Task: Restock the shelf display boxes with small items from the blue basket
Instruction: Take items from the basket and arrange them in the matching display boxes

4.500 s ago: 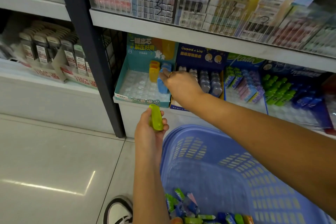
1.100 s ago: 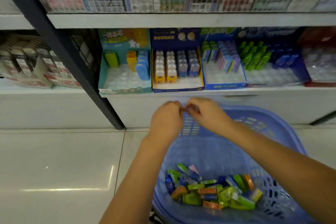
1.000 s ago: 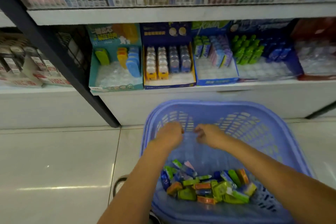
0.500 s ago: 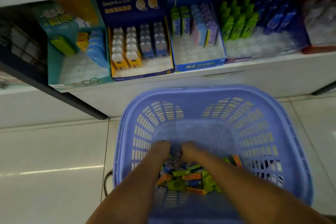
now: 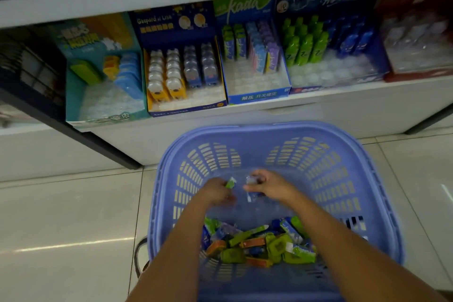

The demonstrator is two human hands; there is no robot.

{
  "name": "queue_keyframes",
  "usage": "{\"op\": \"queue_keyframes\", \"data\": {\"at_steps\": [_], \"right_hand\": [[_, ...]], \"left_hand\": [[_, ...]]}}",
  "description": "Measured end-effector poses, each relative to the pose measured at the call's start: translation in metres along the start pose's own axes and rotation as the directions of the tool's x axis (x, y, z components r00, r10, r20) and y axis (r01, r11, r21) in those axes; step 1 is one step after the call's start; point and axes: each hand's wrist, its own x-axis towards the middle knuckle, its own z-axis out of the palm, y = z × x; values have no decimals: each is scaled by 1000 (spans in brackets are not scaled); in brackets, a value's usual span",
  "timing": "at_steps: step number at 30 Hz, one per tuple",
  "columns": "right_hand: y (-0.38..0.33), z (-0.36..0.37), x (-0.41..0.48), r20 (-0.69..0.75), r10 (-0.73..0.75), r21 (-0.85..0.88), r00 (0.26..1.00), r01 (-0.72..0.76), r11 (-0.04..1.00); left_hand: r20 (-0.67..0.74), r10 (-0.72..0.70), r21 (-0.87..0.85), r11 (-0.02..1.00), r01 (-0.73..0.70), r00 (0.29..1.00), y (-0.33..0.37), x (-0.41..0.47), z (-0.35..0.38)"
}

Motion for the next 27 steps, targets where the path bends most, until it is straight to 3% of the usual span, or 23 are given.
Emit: {"op": "queue_keyframes", "data": {"at_steps": [3,6,11,15,20,24,27], "right_hand": [[-32,-9,-20,-75,-84,306,994,103,947],[-59,-8,-39,-131,-196,319,972,228,920],[-97,-6,-65,-247,-344,122,906,381,917],[-128,-13,-82,-335,-428,-36,840,442,896],[-183,-22,-87,-404,-512,-20,758,552,833],[-225,-28,-68,-459,-663,-369,592,552,748],[-245,-27,-45,-351,-752,-596,557,487,639]], "left_hand": [[61,124,-501,862,-77,990,20,-30,1],[41,270,-676,717,-172,962,32,-53,4],[-98,422,-586,707,-395,901,41,-80,-10],[-200,458,-611,633,-476,866,47,-95,-22],[-338,496,-639,503,-582,800,55,-106,-39],[-445,442,-629,464,-623,779,50,-107,-63],[-466,424,-648,434,-626,776,43,-107,-75]]}}
